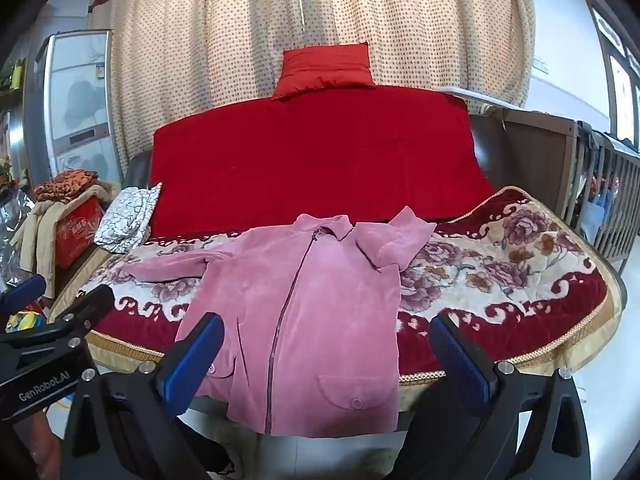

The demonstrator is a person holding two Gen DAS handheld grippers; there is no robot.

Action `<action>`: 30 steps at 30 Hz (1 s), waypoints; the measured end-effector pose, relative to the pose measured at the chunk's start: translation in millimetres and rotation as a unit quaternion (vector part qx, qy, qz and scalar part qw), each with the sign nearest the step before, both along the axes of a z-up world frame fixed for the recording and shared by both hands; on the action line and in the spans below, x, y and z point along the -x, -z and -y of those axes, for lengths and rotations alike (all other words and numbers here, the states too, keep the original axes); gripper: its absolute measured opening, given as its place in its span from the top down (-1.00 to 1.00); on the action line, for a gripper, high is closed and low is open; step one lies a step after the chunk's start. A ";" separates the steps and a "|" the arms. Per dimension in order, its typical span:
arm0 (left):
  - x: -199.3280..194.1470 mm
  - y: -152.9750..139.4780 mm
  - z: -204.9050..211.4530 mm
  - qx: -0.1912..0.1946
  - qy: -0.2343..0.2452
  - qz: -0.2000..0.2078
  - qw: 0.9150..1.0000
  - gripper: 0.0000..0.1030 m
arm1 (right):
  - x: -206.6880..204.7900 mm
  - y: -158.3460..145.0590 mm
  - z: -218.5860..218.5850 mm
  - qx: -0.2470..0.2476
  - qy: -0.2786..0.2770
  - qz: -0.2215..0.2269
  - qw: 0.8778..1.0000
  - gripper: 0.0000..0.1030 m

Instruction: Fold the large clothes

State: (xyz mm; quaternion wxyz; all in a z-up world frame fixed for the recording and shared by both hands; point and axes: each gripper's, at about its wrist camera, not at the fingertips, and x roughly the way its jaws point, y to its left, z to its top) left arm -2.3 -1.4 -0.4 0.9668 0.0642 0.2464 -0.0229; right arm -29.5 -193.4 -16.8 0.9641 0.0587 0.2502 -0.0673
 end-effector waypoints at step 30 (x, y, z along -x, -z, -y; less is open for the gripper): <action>-26.2 -1.0 8.8 -0.015 -0.009 -0.005 1.000 -1.00 | -13.8 8.5 14.5 -0.019 0.009 -0.017 1.000 -1.00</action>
